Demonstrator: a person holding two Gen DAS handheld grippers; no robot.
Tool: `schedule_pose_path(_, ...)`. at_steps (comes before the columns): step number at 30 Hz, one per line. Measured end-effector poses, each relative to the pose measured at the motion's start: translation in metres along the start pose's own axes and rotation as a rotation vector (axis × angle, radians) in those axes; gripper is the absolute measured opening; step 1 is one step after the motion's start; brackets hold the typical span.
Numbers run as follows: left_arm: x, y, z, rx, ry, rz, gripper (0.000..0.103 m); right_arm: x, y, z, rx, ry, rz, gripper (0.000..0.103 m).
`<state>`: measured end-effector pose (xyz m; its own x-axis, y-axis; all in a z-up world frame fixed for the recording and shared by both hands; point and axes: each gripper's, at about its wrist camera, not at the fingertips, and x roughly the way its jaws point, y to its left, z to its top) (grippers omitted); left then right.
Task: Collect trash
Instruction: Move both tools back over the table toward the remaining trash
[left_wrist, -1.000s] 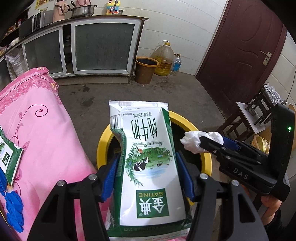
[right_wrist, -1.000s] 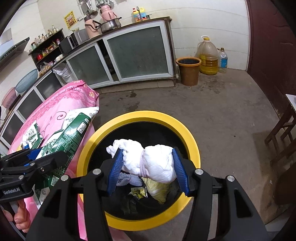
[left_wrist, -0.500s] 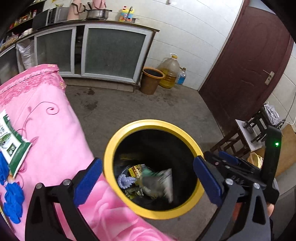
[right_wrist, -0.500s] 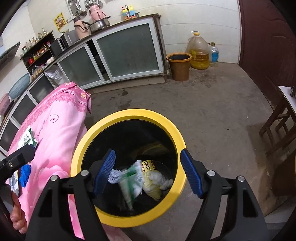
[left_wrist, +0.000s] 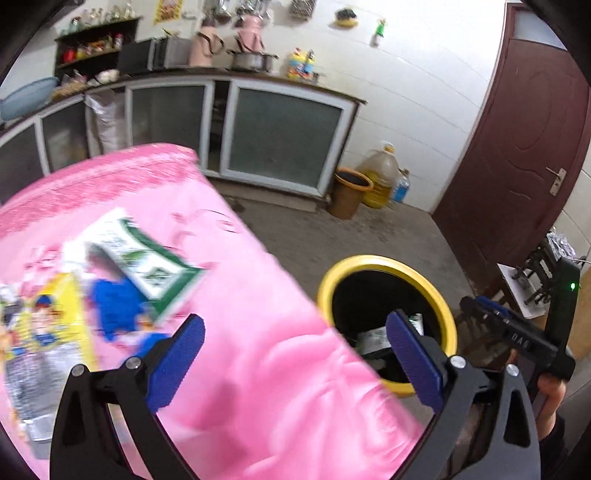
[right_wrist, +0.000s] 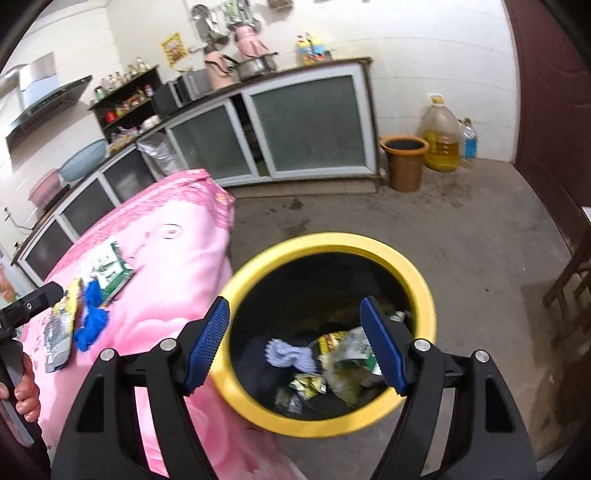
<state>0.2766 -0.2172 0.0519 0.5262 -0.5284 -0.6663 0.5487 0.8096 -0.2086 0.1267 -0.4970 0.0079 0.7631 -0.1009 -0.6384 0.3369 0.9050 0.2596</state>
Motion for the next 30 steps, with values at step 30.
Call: schedule_pose_path(30,-0.091,0.221,-0.083,-0.089,0.119,0.241,0.095,0.110,0.298,0.033,-0.569,0.138,0.300,0.073)
